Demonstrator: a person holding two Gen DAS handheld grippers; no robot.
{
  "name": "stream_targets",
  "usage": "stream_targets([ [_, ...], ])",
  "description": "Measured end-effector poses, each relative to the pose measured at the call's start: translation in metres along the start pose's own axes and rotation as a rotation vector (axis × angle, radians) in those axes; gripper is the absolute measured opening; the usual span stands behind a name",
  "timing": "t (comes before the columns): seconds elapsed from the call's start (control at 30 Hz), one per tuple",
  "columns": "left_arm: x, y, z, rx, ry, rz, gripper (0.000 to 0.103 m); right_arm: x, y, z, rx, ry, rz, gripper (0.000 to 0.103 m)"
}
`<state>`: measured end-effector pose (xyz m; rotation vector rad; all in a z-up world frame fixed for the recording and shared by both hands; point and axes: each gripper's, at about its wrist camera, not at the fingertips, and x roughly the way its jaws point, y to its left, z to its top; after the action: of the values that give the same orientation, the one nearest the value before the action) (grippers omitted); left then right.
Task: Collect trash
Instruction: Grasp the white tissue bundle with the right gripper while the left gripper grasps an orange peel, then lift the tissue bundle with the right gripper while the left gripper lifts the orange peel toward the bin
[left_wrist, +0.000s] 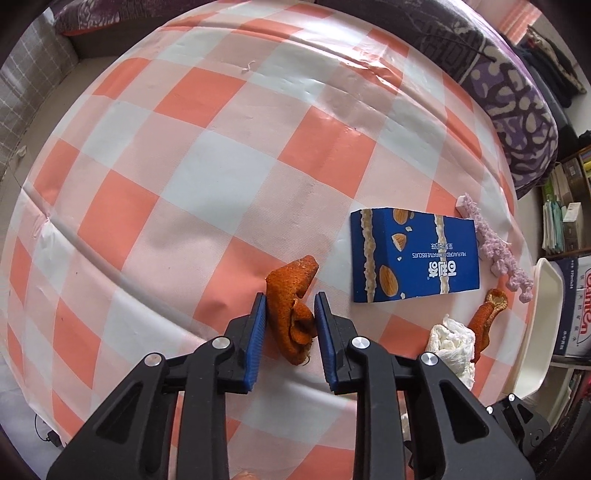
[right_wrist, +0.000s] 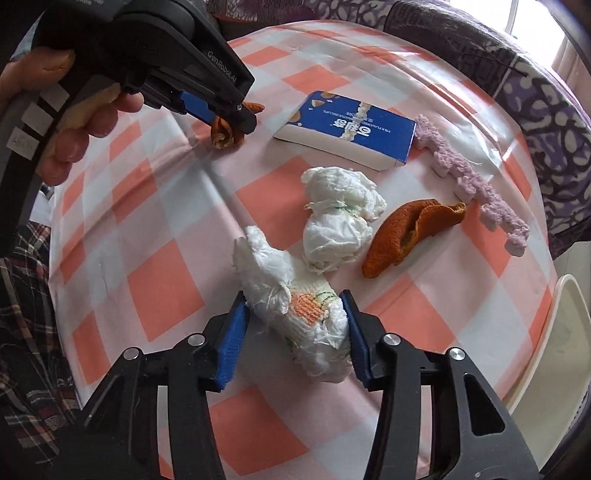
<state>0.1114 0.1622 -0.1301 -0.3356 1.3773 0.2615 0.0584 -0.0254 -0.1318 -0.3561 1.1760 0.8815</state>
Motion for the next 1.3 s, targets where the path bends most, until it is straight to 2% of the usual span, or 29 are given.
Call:
stream_targets([
  [0.07, -0.002, 0.004, 0.000, -0.007, -0.007, -0.002, 0.027, -0.004, 0.005, -0.001, -0.006, -0.012, 0.032, 0.044],
  [0.17, -0.010, 0.007, -0.001, -0.007, -0.036, -0.002, 0.026, -0.013, 0.015, 0.000, -0.041, -0.048, 0.030, 0.044],
  [0.37, -0.034, 0.005, 0.002, 0.006, -0.134, 0.006, 0.026, -0.048, 0.015, 0.012, -0.014, -0.199, 0.048, 0.044],
  [0.6, -0.072, -0.012, 0.005, 0.039, -0.327, 0.037, 0.026, -0.083, -0.025, 0.029, 0.204, -0.425, -0.058, 0.044],
  [0.77, -0.101, -0.026, -0.006, 0.061, -0.478, 0.070, 0.026, -0.100, -0.046, 0.029, 0.339, -0.528, -0.169, 0.044],
  [1.03, -0.127, -0.052, -0.022, 0.109, -0.637, 0.113, 0.026, -0.114, -0.078, 0.018, 0.511, -0.611, -0.268, 0.045],
  [1.3, -0.132, -0.085, -0.038, 0.188, -0.697, 0.111, 0.024, -0.127, -0.101, 0.004, 0.619, -0.644, -0.308, 0.045],
])
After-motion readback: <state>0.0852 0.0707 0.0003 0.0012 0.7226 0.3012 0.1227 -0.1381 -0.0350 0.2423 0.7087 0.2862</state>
